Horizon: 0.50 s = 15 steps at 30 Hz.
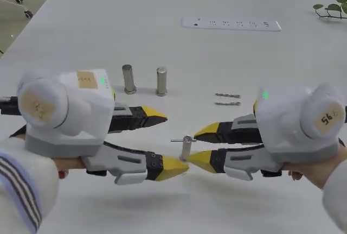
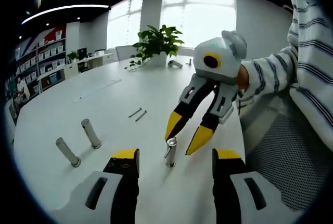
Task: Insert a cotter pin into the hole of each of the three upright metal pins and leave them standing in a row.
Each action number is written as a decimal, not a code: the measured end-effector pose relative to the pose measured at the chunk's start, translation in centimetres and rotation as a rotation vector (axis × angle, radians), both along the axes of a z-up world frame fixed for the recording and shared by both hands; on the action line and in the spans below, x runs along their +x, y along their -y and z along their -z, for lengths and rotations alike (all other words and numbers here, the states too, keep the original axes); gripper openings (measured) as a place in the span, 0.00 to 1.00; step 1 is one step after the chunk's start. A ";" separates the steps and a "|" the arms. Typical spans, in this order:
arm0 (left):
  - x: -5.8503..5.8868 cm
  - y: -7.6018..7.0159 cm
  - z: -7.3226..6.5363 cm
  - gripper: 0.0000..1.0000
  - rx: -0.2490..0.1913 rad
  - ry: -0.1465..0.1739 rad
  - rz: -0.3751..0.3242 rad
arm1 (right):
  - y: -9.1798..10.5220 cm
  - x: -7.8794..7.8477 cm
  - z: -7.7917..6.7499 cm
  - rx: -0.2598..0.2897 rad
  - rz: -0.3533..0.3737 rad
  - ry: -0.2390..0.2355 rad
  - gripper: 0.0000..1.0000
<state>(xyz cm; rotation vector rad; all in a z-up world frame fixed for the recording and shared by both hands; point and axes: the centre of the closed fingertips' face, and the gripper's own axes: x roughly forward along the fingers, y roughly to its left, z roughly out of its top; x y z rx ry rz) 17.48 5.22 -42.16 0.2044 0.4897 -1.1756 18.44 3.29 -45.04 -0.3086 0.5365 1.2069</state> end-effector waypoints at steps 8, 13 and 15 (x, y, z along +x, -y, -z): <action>-0.5 -1.7 0.8 0.81 -0.007 -0.023 -0.082 | -0.5 0.4 1.1 0.071 0.065 -0.063 0.18; -0.7 -2.6 1.0 0.99 -0.046 -0.041 -0.133 | -0.9 0.3 1.8 0.070 0.069 -0.074 0.18; -0.9 -2.9 1.1 0.99 -0.046 -0.045 -0.135 | -1.0 0.3 2.0 0.068 0.066 -0.075 0.17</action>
